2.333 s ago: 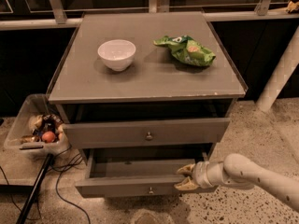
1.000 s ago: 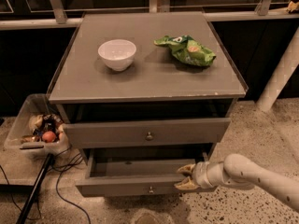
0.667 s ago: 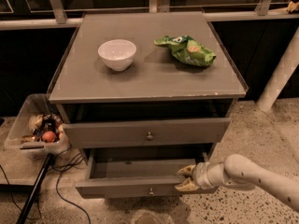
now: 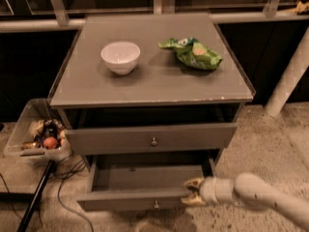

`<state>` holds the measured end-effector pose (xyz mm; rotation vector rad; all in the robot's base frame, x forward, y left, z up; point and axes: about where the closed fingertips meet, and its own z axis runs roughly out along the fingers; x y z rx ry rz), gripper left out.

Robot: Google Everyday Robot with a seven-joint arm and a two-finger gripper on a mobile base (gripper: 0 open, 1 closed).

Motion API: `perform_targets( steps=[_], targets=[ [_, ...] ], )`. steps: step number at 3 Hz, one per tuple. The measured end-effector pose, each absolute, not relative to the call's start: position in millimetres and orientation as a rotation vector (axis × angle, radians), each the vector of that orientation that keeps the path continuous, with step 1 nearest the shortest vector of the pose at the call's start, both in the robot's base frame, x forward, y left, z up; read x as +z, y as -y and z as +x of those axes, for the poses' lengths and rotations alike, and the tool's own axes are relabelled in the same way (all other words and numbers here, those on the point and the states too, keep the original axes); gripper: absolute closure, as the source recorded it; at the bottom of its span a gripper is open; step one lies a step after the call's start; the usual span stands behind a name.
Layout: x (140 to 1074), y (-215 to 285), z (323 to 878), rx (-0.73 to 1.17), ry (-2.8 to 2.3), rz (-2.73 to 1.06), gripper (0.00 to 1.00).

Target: Open middle drawer

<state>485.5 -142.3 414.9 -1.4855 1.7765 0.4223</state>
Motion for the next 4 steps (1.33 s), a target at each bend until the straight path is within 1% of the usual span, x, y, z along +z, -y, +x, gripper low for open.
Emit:
perform_targets(
  steps=[1, 2, 3, 4],
  targets=[
    [414.8, 144.6, 485.5, 0.422, -1.776, -1.485, 1.0],
    [414.8, 144.5, 485.5, 0.422, -1.776, -1.485, 0.82],
    [414.8, 144.5, 485.5, 0.422, -1.776, -1.486, 0.44],
    [414.8, 144.5, 485.5, 0.423, -1.776, -1.486, 0.2]
  ],
)
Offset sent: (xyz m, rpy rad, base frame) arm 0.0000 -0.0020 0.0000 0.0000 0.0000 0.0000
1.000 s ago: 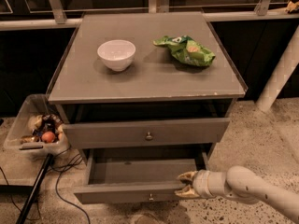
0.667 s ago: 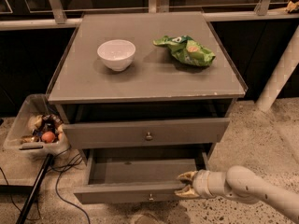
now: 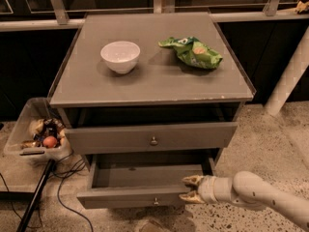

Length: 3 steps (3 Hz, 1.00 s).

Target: Open middle drawer

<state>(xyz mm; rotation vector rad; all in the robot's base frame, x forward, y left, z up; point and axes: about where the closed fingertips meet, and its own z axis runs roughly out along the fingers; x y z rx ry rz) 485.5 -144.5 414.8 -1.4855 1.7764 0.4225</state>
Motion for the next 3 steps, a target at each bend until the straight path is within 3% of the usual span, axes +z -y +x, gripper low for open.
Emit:
perform_targets(
  steps=[1, 2, 3],
  targets=[
    [415, 144, 485, 0.423, -1.776, -1.486, 0.0],
    [415, 144, 485, 0.423, -1.776, -1.486, 1.0],
    [406, 158, 458, 0.425, -1.799, -1.465, 1.0]
  ],
)
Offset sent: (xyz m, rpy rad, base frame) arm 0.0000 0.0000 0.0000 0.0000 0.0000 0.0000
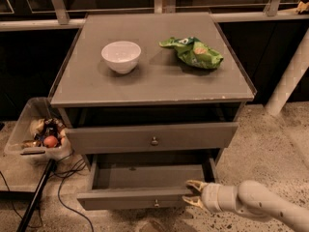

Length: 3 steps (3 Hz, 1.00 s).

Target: Open middle drawer

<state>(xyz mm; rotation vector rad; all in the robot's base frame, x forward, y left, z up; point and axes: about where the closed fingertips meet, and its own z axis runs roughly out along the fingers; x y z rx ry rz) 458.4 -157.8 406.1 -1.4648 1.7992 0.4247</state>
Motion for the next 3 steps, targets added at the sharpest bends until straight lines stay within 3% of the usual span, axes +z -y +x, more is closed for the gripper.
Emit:
perform_targets(
  steps=[3],
  targets=[
    [410.3, 158.2, 448.0, 0.42, -1.81, -1.459, 1.0]
  ],
)
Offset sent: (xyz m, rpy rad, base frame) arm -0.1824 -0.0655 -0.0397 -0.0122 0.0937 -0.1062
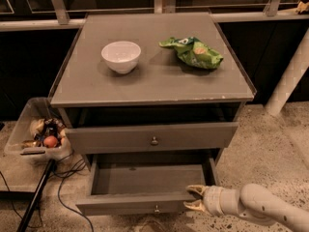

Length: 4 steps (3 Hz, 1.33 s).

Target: Open middle drawer

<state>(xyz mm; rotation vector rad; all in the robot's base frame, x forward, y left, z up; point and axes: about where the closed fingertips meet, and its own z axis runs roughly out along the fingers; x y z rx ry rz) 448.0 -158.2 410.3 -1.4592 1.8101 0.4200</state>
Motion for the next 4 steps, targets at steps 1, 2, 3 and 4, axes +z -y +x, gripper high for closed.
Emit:
perform_targets(
  steps=[1, 2, 3, 4],
  targets=[
    [410.3, 158.1, 448.0, 0.42, -1.81, -1.459, 1.0],
    [410.3, 158.1, 448.0, 0.42, -1.81, -1.459, 0.82],
    [410.3, 158.1, 448.0, 0.42, -1.81, -1.459, 0.59],
    [410.3, 158.1, 448.0, 0.42, -1.81, -1.459, 0.36]
  ],
)
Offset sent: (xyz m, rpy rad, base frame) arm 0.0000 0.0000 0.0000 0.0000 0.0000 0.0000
